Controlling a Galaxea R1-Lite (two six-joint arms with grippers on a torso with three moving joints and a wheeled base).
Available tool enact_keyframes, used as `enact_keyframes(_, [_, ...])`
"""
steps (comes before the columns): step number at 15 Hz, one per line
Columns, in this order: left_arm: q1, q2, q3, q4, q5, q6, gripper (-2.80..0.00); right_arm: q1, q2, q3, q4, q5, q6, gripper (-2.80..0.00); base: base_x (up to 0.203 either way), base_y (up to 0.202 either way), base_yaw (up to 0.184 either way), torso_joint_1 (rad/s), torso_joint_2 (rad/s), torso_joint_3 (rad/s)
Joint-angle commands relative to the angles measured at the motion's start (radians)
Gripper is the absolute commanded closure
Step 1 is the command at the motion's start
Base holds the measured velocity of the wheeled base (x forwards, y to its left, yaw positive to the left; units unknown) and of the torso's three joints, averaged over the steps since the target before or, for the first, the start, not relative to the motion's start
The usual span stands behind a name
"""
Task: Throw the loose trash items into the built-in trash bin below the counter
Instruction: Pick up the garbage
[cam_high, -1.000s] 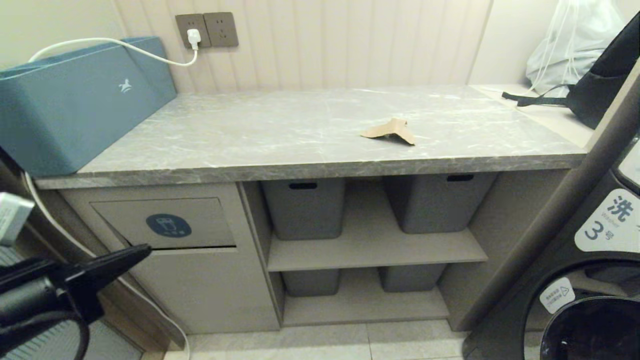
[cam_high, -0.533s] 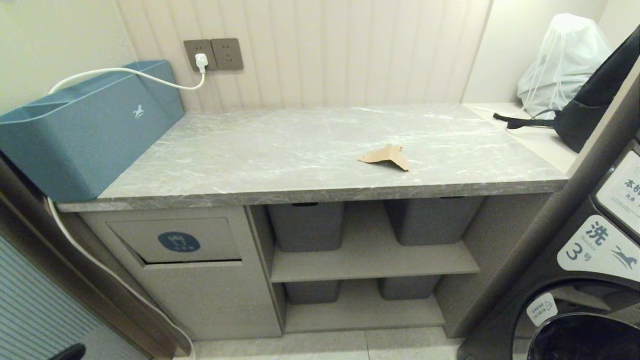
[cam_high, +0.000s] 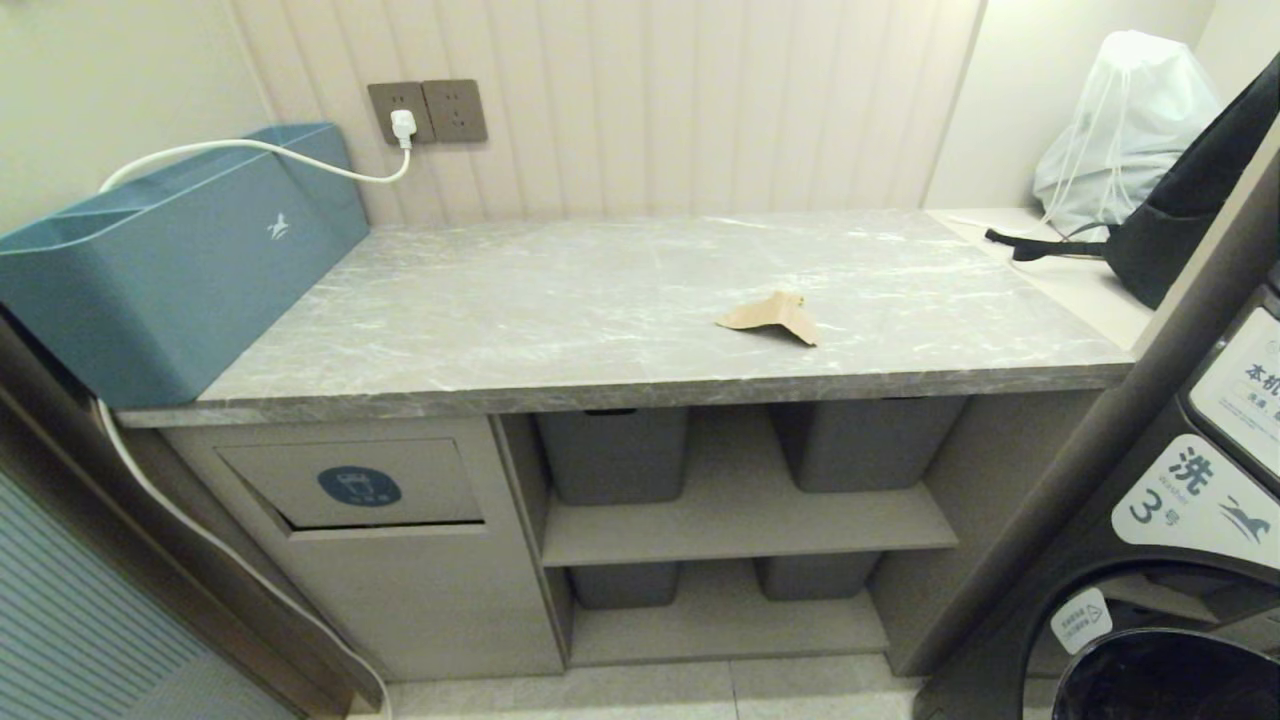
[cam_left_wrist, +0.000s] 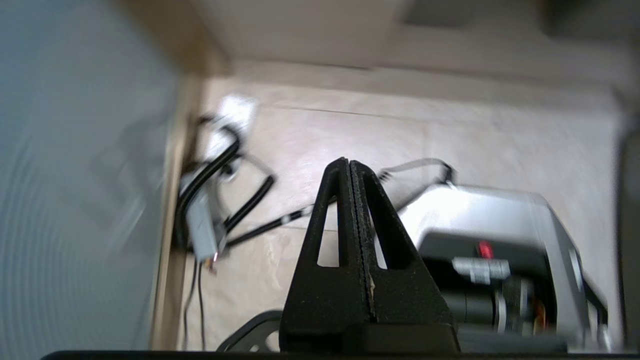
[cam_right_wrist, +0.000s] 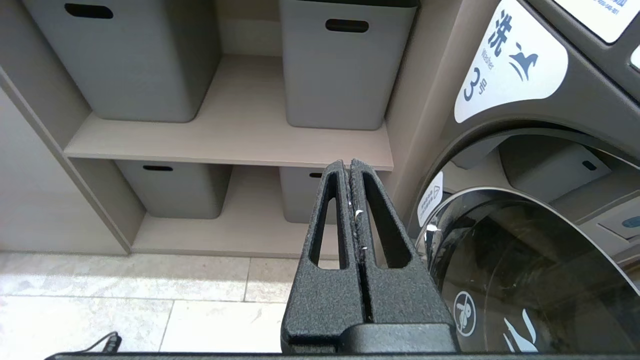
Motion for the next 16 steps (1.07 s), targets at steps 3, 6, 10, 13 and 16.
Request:
enact_keyframes(3, [-0.07, -0.138, 0.002, -0.084, 0.005, 0.002, 0.0, 0.0, 0.002, -0.021, 0.01, -0.003, 0.002, 0.0, 0.0, 0.0, 0.0, 0.0, 0.0, 0.0])
enact_keyframes(6, [-0.079, -0.248, 0.002, -0.116, -0.009, 0.004, 0.0, 0.001, 0.173, -0.19, 0.041, 0.002, 0.022, 0.0, 0.0, 0.0, 0.0, 0.0, 0.0, 0.0])
enact_keyframes(10, [-0.113, -0.618, -0.024, 0.036, 0.005, -0.03, 0.0, 0.004, 0.712, -0.563, 0.043, 0.027, 0.115, 0.0, 0.0, 0.0, 0.0, 0.0, 0.0, 0.0])
enact_keyframes(13, [-0.128, -0.688, -0.033, 0.113, 0.081, -0.006, 0.0, 0.029, 1.089, -0.761, -0.06, 0.078, 0.118, -2.8, 0.0, 0.0, 0.0, 0.0, 0.0, 0.0])
enact_keyframes(16, [-0.128, -0.688, -0.03, 0.127, 0.041, 0.146, 0.0, 0.075, 1.371, -0.9, -0.227, 0.111, 0.053, -2.8, 0.0, 0.0, 0.0, 0.0, 0.0, 0.0])
